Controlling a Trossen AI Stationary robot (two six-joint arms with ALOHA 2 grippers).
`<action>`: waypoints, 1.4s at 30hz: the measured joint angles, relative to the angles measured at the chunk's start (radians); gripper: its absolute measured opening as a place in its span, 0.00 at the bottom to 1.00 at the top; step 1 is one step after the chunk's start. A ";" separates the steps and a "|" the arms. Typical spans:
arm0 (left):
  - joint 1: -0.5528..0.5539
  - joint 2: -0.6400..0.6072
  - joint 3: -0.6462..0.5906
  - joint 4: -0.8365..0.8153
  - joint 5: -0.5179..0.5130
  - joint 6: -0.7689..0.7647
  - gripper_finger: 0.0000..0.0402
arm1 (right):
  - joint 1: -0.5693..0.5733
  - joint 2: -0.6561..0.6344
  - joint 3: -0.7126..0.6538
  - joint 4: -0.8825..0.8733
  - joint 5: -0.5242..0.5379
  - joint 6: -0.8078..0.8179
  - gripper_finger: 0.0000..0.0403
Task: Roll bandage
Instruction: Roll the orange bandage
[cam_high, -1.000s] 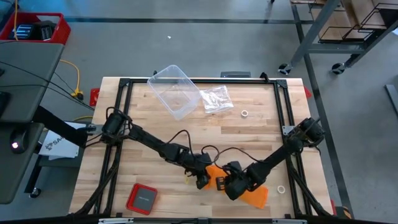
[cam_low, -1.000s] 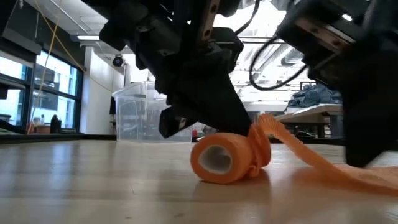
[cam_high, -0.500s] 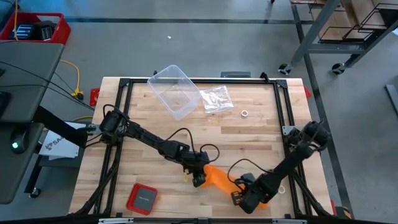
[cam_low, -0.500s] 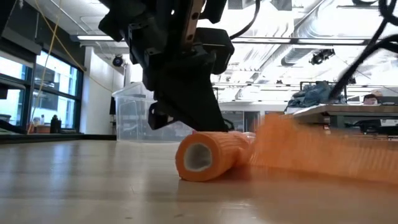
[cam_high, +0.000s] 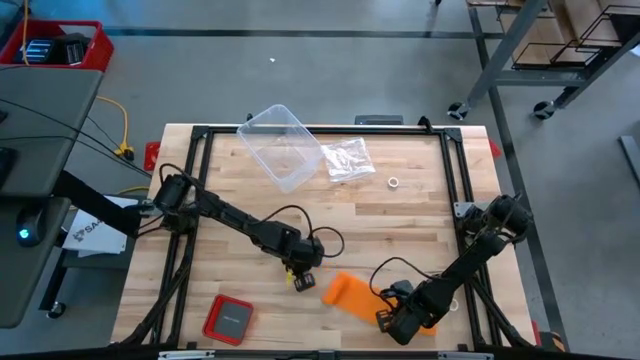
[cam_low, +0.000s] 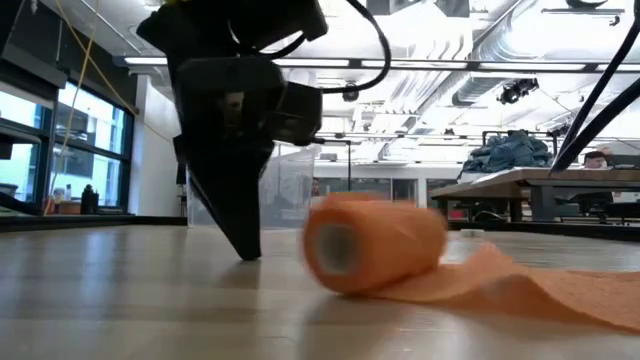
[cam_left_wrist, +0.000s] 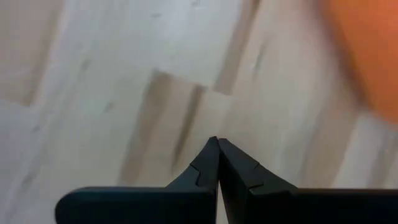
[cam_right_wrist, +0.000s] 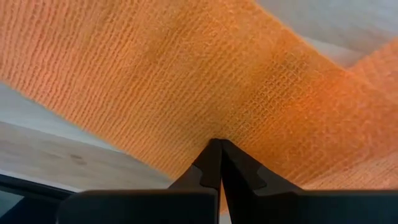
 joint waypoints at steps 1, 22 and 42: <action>0.003 -0.006 -0.001 -0.009 -0.009 -0.011 0.00 | 0.000 0.002 0.006 -0.006 0.002 -0.004 0.00; -0.095 -0.059 0.004 0.576 0.058 -0.254 0.13 | -0.001 0.004 0.038 -0.055 0.055 -0.008 0.00; -0.102 0.185 0.319 0.204 -0.067 -0.135 0.61 | -0.002 0.003 0.039 -0.008 0.055 -0.016 0.00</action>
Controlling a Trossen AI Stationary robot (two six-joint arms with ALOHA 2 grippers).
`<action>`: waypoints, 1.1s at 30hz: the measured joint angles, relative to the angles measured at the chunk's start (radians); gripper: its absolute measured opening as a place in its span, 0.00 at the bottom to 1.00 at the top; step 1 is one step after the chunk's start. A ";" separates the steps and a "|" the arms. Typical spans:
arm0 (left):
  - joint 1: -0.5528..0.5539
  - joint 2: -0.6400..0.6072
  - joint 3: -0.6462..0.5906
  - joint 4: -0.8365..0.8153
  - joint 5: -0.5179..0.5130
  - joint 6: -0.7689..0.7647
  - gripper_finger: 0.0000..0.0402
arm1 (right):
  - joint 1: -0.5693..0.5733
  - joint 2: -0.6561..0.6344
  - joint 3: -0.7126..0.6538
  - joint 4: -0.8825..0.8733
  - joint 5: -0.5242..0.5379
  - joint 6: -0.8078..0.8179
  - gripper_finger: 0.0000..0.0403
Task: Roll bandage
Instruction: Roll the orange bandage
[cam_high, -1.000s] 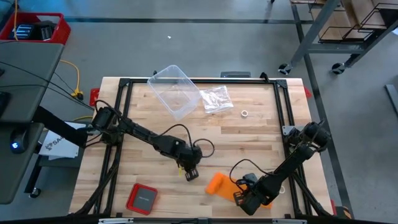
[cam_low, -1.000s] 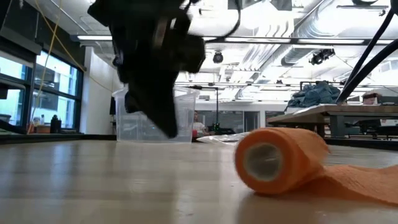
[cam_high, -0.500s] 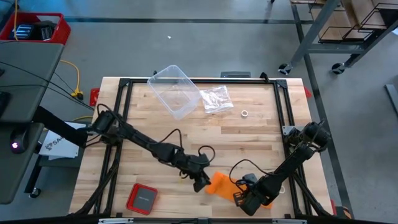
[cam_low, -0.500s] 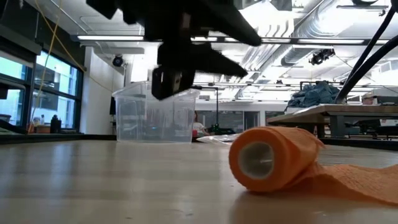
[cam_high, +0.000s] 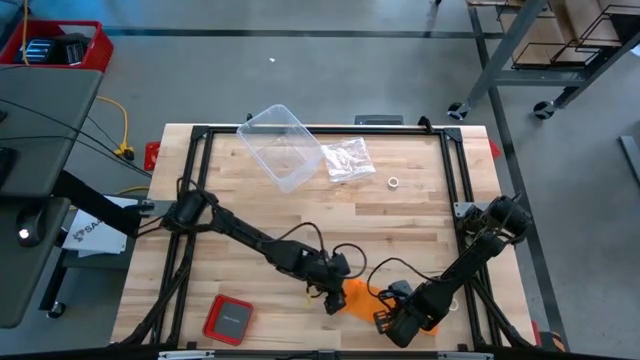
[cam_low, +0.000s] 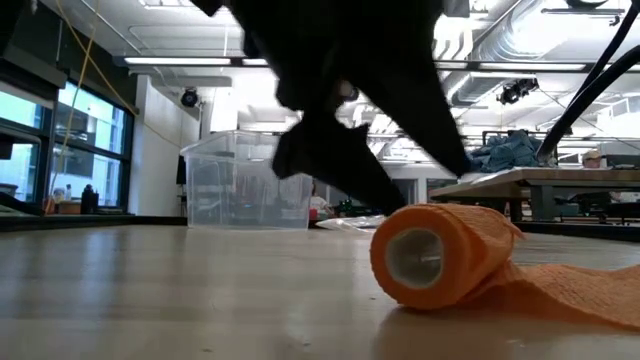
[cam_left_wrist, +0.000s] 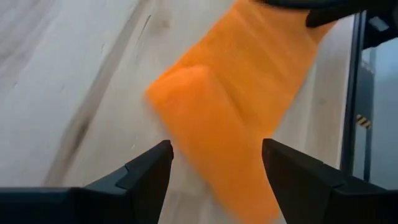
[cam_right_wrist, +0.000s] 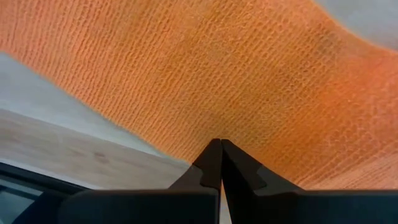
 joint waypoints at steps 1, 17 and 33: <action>0.000 0.015 0.015 0.002 0.015 -0.002 0.61 | 0.000 0.000 0.000 0.000 0.000 0.000 0.00; 0.016 0.083 0.082 -0.157 0.125 -0.020 0.44 | 0.000 0.000 0.000 0.008 0.037 -0.008 0.00; 0.081 -0.003 0.080 -0.570 -0.090 0.087 0.09 | -0.149 -0.001 0.000 0.055 0.259 -0.165 0.00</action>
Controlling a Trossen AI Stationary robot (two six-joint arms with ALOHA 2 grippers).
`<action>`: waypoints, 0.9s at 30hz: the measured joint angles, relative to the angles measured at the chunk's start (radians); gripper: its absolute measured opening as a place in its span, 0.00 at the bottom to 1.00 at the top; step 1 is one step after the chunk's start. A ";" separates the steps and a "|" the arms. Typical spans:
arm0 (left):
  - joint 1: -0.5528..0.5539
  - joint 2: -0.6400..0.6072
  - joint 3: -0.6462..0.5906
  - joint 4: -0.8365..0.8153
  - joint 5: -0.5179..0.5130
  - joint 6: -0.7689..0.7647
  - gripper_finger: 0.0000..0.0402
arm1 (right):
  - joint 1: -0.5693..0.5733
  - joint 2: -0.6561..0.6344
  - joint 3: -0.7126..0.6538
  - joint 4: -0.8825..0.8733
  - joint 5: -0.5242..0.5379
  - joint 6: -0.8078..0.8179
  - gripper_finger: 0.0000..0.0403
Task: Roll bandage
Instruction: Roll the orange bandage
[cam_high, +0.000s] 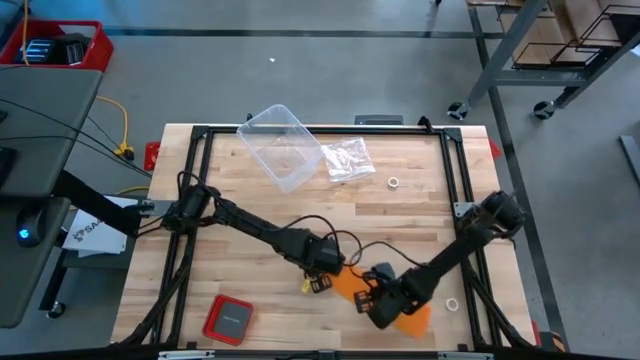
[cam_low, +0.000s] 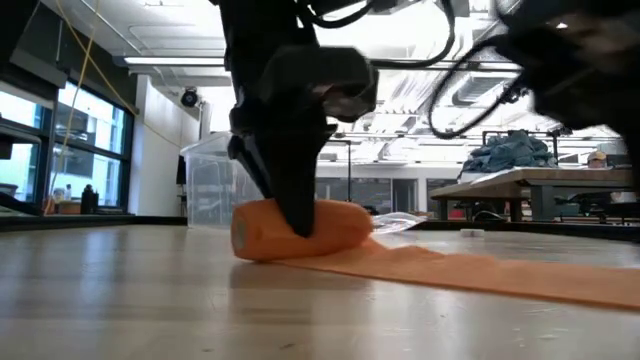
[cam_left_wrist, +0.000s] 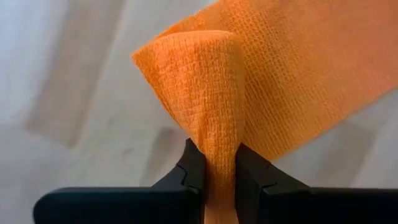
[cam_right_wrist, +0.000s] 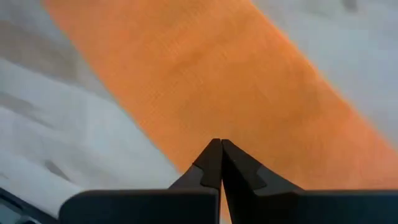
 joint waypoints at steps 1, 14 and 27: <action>0.003 -0.002 -0.001 -0.022 -0.014 0.000 0.09 | -0.016 0.000 0.000 0.009 0.011 -0.024 0.00; 0.108 -0.406 -0.574 0.382 0.015 -0.265 0.09 | -0.098 -0.077 0.000 -0.047 0.158 -0.181 0.00; 0.121 -0.782 -0.987 0.469 -0.034 -0.533 0.09 | -0.259 -0.090 -0.040 0.077 -0.023 -0.376 0.00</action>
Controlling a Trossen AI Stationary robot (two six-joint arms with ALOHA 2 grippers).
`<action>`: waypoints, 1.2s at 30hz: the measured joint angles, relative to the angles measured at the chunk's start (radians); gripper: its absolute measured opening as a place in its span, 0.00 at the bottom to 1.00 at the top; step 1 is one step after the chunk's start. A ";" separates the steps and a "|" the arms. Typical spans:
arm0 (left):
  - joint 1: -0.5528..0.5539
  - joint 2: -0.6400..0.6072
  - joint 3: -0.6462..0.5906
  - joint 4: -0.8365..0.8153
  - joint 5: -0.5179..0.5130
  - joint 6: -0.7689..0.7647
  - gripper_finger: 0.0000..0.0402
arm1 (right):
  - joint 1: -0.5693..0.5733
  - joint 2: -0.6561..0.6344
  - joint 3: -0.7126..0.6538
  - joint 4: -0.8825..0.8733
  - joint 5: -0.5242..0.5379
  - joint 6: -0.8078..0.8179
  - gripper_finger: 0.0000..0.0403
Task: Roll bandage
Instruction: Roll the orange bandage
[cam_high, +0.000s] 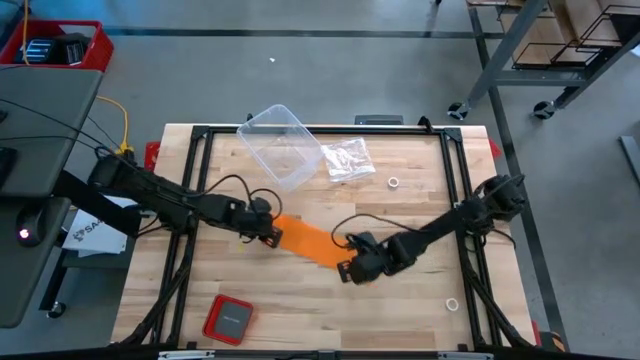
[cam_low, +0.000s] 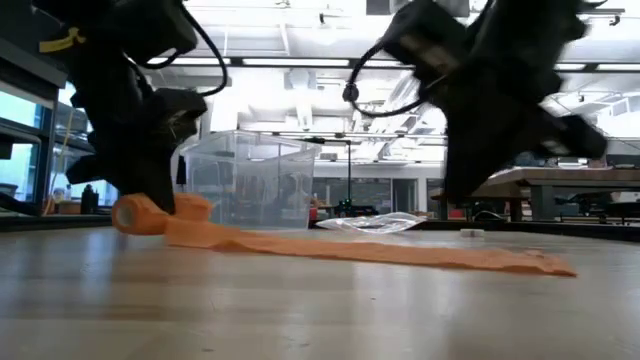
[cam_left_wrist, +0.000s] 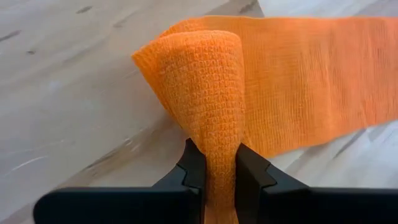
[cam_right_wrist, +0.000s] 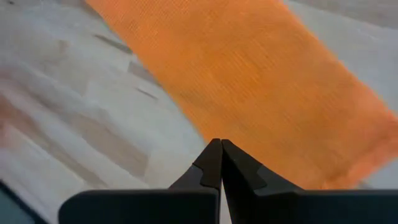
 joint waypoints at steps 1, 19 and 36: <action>0.000 -0.007 -0.001 -0.010 -0.008 -0.006 0.09 | -0.018 0.000 -0.002 -0.001 -0.028 -0.016 0.00; 0.013 -0.017 -0.002 0.002 0.011 -0.046 0.09 | -0.085 0.103 -0.004 0.101 -0.186 -0.030 0.00; -0.065 -0.017 -0.002 -0.106 0.051 -0.244 0.09 | -0.022 0.108 0.000 -0.091 -0.210 -0.074 0.00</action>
